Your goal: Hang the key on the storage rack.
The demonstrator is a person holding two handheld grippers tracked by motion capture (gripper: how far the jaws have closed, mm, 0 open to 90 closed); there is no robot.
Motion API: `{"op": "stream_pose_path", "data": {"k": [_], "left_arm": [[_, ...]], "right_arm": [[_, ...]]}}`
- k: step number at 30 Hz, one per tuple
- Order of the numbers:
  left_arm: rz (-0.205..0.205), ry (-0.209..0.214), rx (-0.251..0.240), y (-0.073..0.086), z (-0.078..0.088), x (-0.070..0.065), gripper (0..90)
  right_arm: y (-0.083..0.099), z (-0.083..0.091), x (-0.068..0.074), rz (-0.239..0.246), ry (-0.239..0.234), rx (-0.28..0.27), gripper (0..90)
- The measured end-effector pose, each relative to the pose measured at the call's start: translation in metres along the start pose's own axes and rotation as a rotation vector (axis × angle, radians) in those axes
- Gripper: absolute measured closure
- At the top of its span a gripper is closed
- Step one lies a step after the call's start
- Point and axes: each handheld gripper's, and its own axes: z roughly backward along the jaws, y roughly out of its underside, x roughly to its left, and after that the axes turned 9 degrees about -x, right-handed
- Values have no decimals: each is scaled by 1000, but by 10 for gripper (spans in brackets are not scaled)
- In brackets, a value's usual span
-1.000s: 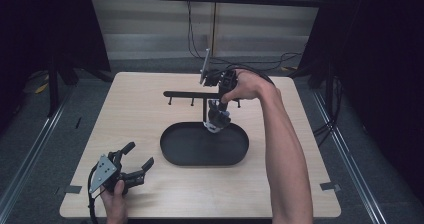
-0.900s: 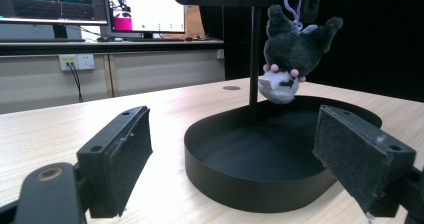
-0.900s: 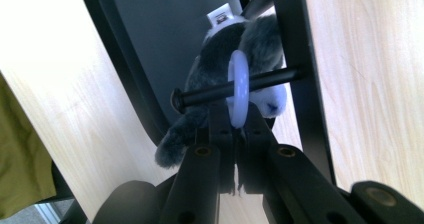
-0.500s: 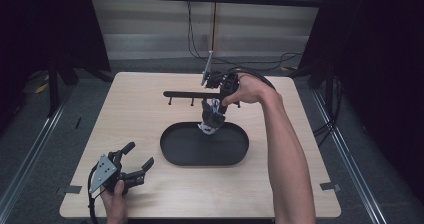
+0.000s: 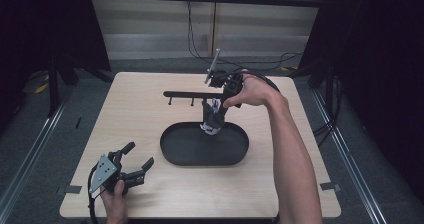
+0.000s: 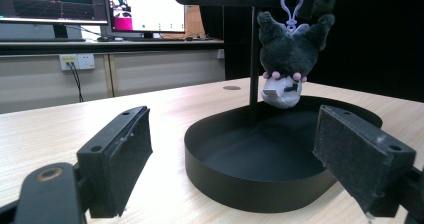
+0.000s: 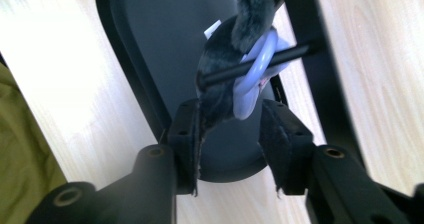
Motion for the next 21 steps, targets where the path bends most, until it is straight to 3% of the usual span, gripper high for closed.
{"op": "stream_pose_path", "data": {"k": [9, 12, 21], "left_arm": [[9, 1, 1, 0, 0, -1, 152], [-10, 8, 13, -1, 1, 1, 152], [-7, 4, 5, 0, 0, 1, 152]], "right_arm": [[13, 2, 6, -44, -4, -65, 484], [17, 3, 10, -56, -7, -86, 448], [31, 6, 26, -92, 31, -187, 355]]}}
